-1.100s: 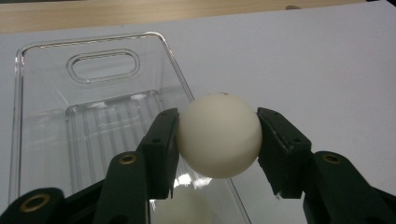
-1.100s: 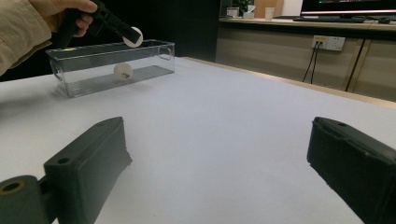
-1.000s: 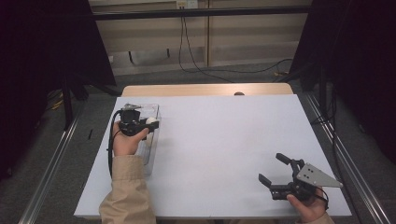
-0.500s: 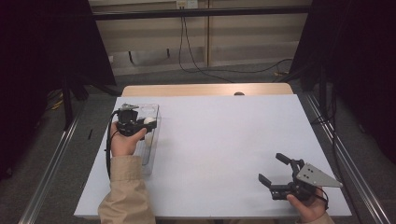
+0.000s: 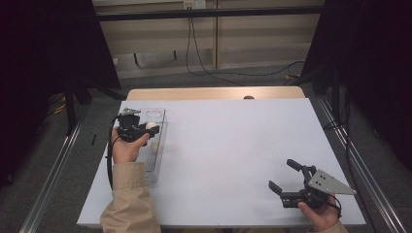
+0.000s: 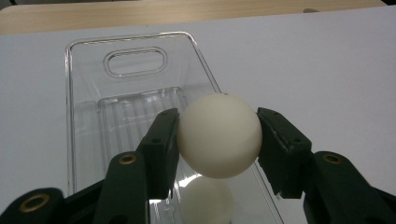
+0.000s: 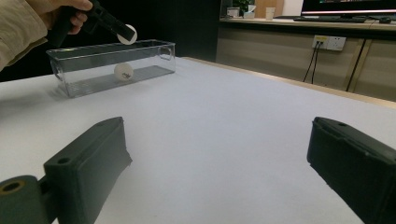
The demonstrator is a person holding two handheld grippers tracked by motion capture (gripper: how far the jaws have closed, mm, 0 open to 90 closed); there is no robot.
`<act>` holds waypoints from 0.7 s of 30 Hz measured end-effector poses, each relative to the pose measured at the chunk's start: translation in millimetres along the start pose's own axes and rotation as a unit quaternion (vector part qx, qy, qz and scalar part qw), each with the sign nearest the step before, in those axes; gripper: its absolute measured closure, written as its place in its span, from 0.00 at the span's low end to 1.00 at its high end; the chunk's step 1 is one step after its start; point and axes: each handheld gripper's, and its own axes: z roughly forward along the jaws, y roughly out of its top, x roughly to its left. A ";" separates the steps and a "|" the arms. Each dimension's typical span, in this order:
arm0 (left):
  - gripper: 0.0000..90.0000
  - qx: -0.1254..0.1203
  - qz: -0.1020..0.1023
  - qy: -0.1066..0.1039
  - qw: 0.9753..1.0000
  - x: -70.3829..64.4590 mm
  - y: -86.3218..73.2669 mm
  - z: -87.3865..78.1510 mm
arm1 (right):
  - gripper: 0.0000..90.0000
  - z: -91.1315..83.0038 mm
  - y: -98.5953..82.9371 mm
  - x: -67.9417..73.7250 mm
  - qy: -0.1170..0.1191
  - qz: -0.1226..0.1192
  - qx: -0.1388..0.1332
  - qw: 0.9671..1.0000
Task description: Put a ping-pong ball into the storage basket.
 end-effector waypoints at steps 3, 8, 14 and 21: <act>0.56 0.001 -0.001 0.002 1.000 1.2 -0.5 0.0 | 0.05 0.0 0.0 0.0 0.000 0.000 0.000 1.000; 0.56 0.002 -0.005 0.010 1.000 3.8 -1.6 -0.8 | 0.05 0.2 0.0 -0.2 0.000 -0.001 -0.001 1.000; 0.56 0.006 -0.007 0.018 1.000 7.2 -2.9 -0.5 | 0.05 1.5 -0.1 -0.6 0.001 -0.003 0.000 1.000; 0.56 0.005 -0.008 0.027 1.000 9.4 -3.6 -3.2 | 0.05 2.9 -0.2 -1.3 0.001 -0.002 0.000 1.000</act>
